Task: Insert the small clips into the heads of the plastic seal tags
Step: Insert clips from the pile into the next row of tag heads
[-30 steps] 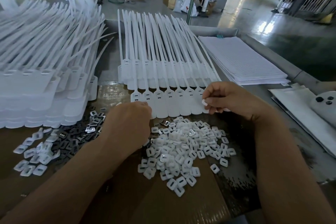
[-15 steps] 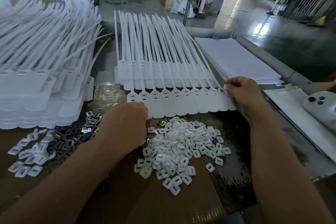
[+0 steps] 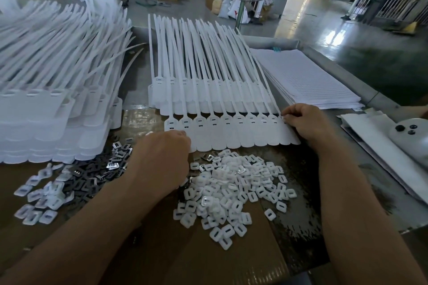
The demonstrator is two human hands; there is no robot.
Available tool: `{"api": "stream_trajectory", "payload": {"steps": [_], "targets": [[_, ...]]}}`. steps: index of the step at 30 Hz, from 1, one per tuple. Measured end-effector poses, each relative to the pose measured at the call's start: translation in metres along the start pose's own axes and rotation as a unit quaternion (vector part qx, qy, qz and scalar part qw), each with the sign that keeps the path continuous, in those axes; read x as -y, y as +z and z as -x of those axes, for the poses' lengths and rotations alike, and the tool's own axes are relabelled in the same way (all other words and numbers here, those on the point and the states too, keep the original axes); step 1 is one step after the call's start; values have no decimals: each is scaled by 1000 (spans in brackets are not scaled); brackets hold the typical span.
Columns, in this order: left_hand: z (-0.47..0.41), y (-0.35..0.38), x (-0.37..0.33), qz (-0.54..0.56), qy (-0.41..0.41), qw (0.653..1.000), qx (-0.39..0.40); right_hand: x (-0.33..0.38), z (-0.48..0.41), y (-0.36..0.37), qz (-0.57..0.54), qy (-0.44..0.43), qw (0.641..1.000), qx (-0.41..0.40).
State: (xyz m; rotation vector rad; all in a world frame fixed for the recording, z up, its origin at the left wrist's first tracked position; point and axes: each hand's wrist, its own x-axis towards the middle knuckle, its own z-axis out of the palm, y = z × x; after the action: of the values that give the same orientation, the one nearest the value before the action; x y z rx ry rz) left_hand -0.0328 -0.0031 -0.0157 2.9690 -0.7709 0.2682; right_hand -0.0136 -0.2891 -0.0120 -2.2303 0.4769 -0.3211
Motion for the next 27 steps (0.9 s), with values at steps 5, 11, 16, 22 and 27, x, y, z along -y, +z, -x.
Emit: {"api": "stream_trajectory", "payload": {"steps": [5,11,16,22,27], "targets": [[-1,0,1,17,-8,1000,0,0,-1,1,-5,4,1000,5],[-1,3,2,18,-13,1000,-3,-3,-4,2,-18,17,1000,5],[0,3,2,18,-21,1000,-5,-4,-6,3,-18,33,999,5],[-1,2,2,19,-17,1000,-2,-1,-7,3,-27,51,998,2],[0,2,1,18,-18,1000,-3,0,-6,3,-45,75,996,-9]]}}
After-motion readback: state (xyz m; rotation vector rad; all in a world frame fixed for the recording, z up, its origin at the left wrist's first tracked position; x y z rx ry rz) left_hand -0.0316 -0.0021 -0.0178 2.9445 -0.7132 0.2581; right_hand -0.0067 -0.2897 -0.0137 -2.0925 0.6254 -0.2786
